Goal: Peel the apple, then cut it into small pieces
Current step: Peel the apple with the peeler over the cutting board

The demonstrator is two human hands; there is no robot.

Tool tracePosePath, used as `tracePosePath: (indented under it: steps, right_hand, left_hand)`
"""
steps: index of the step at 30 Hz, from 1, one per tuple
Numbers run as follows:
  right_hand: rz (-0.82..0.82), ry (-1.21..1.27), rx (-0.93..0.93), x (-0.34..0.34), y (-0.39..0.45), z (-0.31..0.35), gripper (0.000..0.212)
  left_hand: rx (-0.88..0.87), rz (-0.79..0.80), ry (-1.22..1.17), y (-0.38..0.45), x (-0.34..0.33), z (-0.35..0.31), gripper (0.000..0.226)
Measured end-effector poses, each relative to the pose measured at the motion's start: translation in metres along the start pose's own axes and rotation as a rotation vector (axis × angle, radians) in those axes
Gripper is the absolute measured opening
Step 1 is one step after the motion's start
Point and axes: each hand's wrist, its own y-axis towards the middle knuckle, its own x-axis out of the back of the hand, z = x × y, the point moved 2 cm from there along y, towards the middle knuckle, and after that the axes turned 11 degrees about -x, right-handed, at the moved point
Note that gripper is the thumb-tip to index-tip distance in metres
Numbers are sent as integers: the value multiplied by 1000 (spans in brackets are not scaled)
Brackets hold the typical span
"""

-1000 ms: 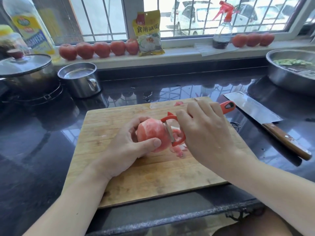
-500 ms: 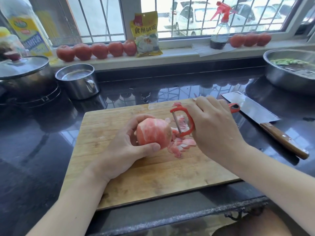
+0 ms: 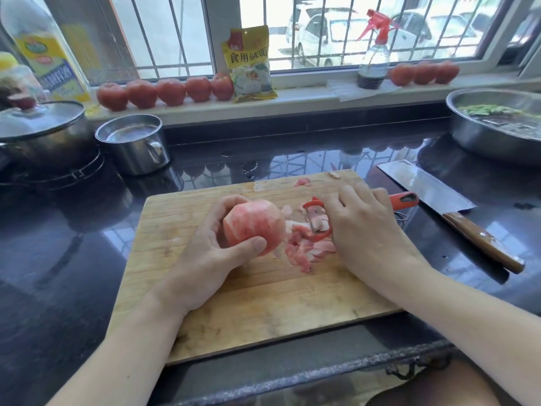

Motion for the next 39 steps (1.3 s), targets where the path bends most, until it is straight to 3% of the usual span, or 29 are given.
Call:
tracePosePath:
  steps: [6,12,15,19,25,33,39]
  right_hand:
    - [78,-2,-5,-4,3,-7,24]
    - [-91,182,78,32,0,9,30]
    - [-150,191,188,48,-3,29,27]
    - [-197,166,177,36,-1,37,25]
    - [-87,3,52,-4,16,-1,28]
    - [13,29,26,-7,14,-9,33]
    - [-52,138,38,7,18,-8,22]
  left_hand:
    - [17,3,81,3,0,6,67]
    - [64,6,115,3,1,6,66]
    - [62,1,105,3,0,6,64]
    - [50,7,87,2,0,8,59]
    - [96,4,-34,0,5,8,58]
    - [65,16,-59,4,7,10,70]
    - [36,56,16,3,7,12,77]
